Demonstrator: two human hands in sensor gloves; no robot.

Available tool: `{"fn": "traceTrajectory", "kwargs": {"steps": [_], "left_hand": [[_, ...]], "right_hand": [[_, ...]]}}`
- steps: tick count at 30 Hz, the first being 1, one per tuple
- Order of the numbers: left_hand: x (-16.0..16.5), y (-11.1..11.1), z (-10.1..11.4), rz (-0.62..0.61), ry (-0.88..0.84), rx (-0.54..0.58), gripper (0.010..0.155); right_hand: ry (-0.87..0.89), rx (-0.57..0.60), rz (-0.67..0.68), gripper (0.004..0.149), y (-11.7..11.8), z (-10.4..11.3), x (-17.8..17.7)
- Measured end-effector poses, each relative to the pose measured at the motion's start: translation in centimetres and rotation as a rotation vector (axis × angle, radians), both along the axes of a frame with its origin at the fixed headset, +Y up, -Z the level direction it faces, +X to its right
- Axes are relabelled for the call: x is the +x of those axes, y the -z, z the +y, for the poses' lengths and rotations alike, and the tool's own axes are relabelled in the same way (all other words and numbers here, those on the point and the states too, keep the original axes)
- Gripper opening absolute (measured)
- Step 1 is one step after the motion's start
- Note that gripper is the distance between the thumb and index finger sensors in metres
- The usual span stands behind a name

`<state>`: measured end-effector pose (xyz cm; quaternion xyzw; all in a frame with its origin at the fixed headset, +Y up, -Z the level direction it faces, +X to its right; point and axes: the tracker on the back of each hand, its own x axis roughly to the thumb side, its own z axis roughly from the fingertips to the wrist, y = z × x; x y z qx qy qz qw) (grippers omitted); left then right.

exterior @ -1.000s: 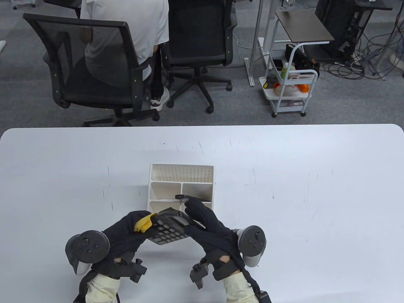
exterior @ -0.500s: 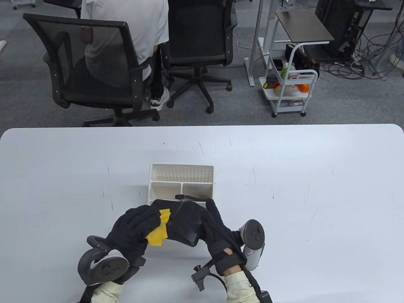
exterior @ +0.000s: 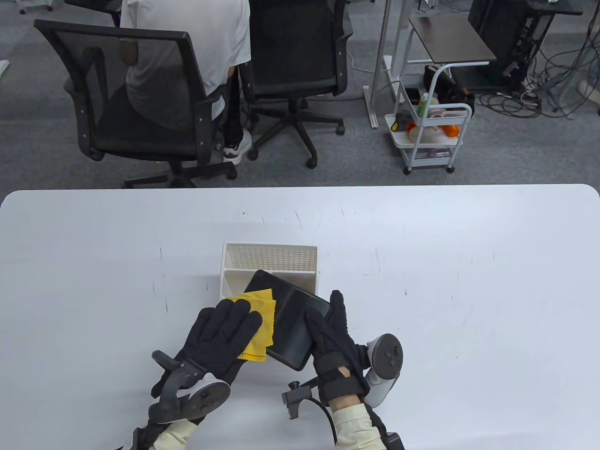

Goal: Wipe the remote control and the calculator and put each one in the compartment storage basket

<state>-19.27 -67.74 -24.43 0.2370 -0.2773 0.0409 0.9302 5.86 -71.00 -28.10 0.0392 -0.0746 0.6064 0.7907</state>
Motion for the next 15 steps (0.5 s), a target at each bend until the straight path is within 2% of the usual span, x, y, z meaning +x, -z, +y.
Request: {"fn": "traceTrajectory", "kwargs": {"steps": [3,7,10,13,15], "left_hand": [[0.4,-0.2,-0.2,-0.059,-0.026,-0.024,0.056],[1.4,-0.7,-0.3,-0.125,-0.001,-0.001,0.057],[1.5,-0.7,-0.1,-0.115,0.001,0.013,0.057],[1.0,-0.4,0.2,-0.029,-0.015,-0.001,0.057],[0.8,-0.5,0.2,-0.028,-0.009,0.013,0.057]], "right_hand": [[-0.007,0.005,-0.029,0.08,0.0,-0.1,0.5],[-0.006,-0.001,-0.015,0.077,0.0,-0.1,0.5],[-0.01,0.007,-0.01,0.076,0.1,0.0,0.5],[-0.004,0.024,-0.048,0.076,0.0,0.1,0.8],[0.007,0.032,-0.061,0.075,-0.1,0.2,0.9]]}}
